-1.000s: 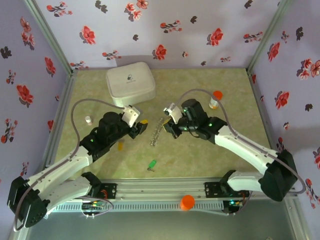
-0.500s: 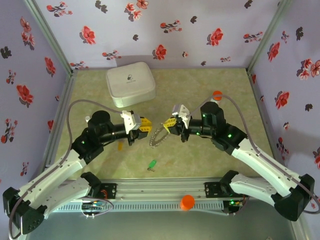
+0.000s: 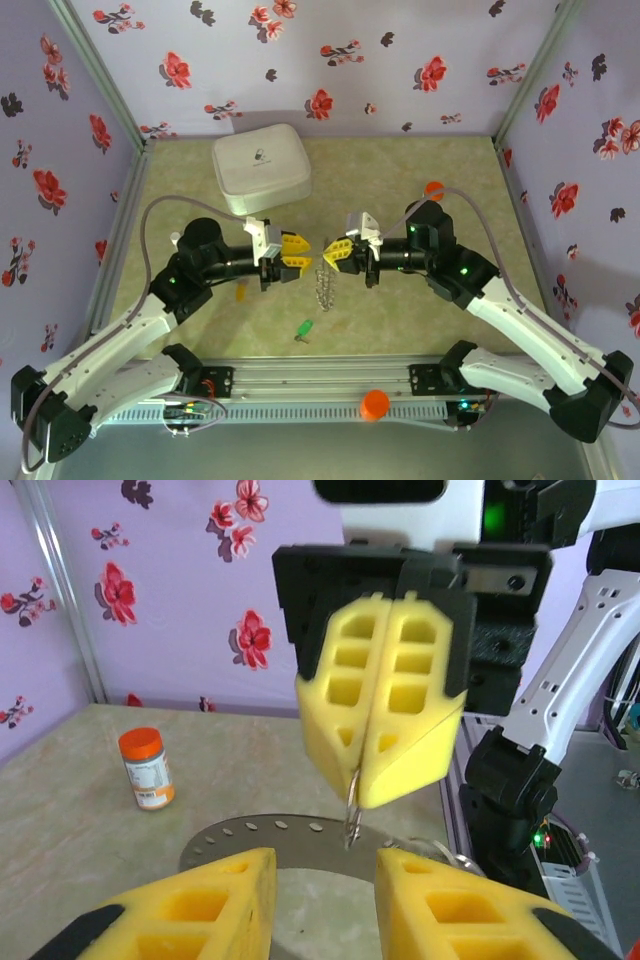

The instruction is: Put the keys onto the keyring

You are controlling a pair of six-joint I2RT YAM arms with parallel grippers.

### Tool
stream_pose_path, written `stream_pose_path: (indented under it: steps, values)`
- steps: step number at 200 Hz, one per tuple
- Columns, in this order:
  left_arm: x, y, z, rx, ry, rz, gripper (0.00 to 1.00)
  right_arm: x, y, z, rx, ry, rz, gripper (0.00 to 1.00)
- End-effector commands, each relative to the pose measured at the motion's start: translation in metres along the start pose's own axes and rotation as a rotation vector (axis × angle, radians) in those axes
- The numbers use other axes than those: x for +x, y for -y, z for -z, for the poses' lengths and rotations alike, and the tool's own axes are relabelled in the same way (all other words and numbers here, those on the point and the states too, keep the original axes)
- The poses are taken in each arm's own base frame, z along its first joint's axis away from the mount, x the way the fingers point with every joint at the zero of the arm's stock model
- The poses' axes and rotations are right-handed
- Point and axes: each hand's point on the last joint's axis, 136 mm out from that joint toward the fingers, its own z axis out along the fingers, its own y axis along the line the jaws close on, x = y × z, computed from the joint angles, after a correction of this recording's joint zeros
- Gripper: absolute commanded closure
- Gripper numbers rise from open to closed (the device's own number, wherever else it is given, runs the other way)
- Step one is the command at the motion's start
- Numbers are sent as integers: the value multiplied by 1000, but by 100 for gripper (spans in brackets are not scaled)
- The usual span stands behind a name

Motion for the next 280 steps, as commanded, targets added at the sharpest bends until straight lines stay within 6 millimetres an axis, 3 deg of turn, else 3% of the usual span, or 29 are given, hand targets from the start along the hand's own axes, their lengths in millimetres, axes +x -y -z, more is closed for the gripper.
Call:
stream_pose_path:
  steps: [1,37,78,107,138,141,152,158,174,195,211,231,258,280]
  values:
    - [4,2,-1,25,-9,7,70,-28,-7,1,-34,80,50,100]
    - [5,6,-2,49,-1,0,72,-28,-6,-5,-33,78,49,100]
    - [6,6,-3,56,-4,0,82,-27,-8,-11,-49,75,44,100]
    - [6,7,-3,57,-3,-5,100,-25,-8,-14,-48,68,41,100]
    - [4,7,-2,53,3,-4,100,-17,7,-15,40,44,33,100]
    - [4,6,-2,46,4,-1,100,-16,11,-14,67,39,30,94]
    - [4,-4,-2,-9,2,26,100,-8,29,-10,183,11,16,56]
    - [6,-13,-2,-61,-5,53,100,-4,38,-7,244,-8,12,45]
    - [15,-49,1,-266,-45,192,100,4,53,5,362,-50,23,38]
    - [39,-91,16,-545,-161,414,100,16,59,16,433,-91,49,38]
    - [57,-107,30,-706,-253,578,100,30,51,14,395,-136,69,43]
    - [65,-110,34,-788,-307,759,100,34,20,-2,226,-137,93,46]
    - [71,-107,40,-876,-351,992,100,28,-19,-36,54,-65,151,51]
    - [73,-102,50,-977,-385,1166,100,28,-25,-66,68,30,150,51]
